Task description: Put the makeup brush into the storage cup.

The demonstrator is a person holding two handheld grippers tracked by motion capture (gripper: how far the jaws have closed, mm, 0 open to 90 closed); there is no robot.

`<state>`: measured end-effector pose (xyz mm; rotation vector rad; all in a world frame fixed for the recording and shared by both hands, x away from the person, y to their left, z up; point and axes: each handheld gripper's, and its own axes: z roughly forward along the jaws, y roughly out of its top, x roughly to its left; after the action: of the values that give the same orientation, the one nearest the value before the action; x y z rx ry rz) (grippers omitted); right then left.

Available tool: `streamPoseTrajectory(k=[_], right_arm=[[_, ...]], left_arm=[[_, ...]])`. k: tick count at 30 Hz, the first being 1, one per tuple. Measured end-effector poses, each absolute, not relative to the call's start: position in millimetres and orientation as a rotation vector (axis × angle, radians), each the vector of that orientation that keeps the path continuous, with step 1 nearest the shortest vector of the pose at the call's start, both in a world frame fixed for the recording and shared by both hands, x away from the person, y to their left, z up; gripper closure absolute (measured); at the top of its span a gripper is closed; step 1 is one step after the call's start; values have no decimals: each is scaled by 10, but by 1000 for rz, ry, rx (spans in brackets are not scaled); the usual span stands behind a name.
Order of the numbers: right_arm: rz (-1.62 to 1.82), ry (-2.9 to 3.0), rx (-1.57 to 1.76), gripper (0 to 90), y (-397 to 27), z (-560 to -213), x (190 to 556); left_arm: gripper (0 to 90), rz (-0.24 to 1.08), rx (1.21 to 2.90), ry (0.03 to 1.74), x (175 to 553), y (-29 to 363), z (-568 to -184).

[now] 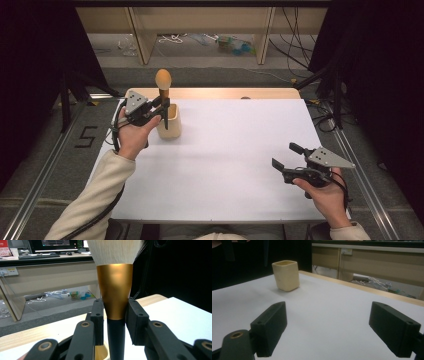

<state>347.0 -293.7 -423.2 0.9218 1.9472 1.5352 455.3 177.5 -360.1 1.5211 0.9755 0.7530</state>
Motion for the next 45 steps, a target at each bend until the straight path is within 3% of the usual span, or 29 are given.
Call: streamPoseTrajectory(k=[45], right_arm=[[1535,1942,925,160,-2941,-4232,3468]], left_arm=[[696,786,1478,972,4665,1775,-3540]])
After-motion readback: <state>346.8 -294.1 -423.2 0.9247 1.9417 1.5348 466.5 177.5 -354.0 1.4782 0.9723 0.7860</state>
